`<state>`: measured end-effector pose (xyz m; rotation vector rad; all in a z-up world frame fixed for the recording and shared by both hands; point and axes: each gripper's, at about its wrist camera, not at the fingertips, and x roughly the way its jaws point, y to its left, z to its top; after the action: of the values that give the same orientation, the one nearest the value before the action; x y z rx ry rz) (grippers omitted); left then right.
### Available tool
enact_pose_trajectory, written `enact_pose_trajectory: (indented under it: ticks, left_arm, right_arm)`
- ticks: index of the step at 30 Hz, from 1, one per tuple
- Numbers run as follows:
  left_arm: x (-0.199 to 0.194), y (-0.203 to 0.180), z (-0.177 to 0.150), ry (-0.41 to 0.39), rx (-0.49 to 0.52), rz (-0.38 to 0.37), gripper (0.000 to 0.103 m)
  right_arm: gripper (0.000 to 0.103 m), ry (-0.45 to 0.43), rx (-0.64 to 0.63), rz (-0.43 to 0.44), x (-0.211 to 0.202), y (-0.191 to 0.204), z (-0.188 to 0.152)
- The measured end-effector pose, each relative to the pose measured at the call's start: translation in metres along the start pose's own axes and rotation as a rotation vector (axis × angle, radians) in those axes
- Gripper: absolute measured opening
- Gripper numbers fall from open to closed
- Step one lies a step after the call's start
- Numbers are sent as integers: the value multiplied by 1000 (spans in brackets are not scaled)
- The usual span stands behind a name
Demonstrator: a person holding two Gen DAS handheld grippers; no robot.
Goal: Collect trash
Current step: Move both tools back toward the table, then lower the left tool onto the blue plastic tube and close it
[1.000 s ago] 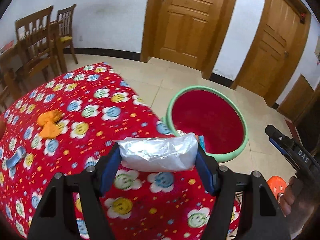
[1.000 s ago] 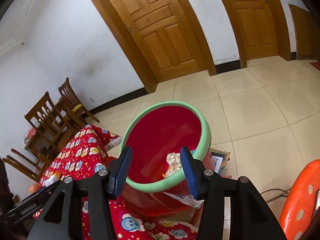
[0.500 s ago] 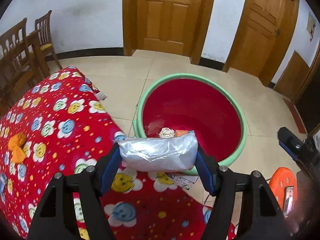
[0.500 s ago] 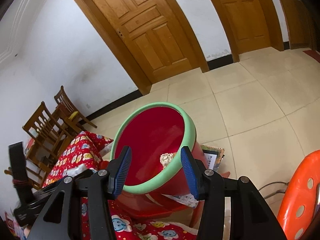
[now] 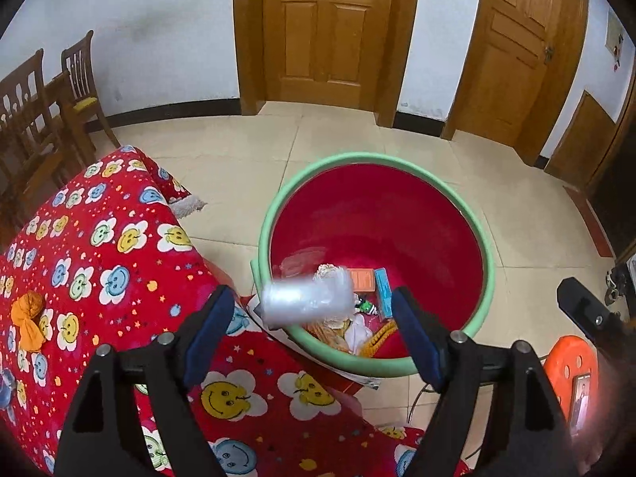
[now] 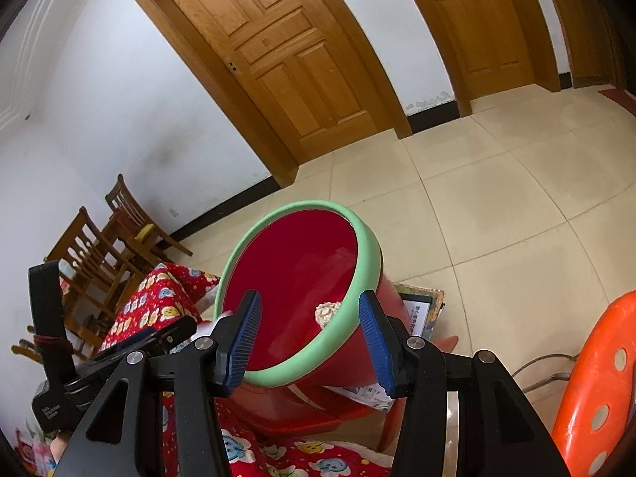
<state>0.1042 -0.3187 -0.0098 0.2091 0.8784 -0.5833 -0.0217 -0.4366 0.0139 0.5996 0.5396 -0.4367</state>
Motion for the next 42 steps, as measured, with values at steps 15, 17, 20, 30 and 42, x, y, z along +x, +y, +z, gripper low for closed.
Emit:
enact_pose_trajectory:
  ticks: [15, 17, 20, 30, 42]
  left_arm:
    - [-28, 24, -13, -30, -68, -16, 81]
    - [-33, 28, -16, -35, -78, -12, 81]
    - [-43, 41, -22, -47, -108, -2, 81]
    - [-77, 82, -42, -80, -190, 55, 81]
    - [-121, 147, -68, -132, -318, 179, 81]
  right_arm:
    - [52, 6, -49, 37, -8, 20, -5]
    - [52, 8, -58, 46, -10, 25, -6]
    - [52, 11, -75, 59, -13, 33, -9]
    - [54, 34, -139, 118, -20, 68, -23]
    - [60, 70, -216, 175, -21, 111, -39]
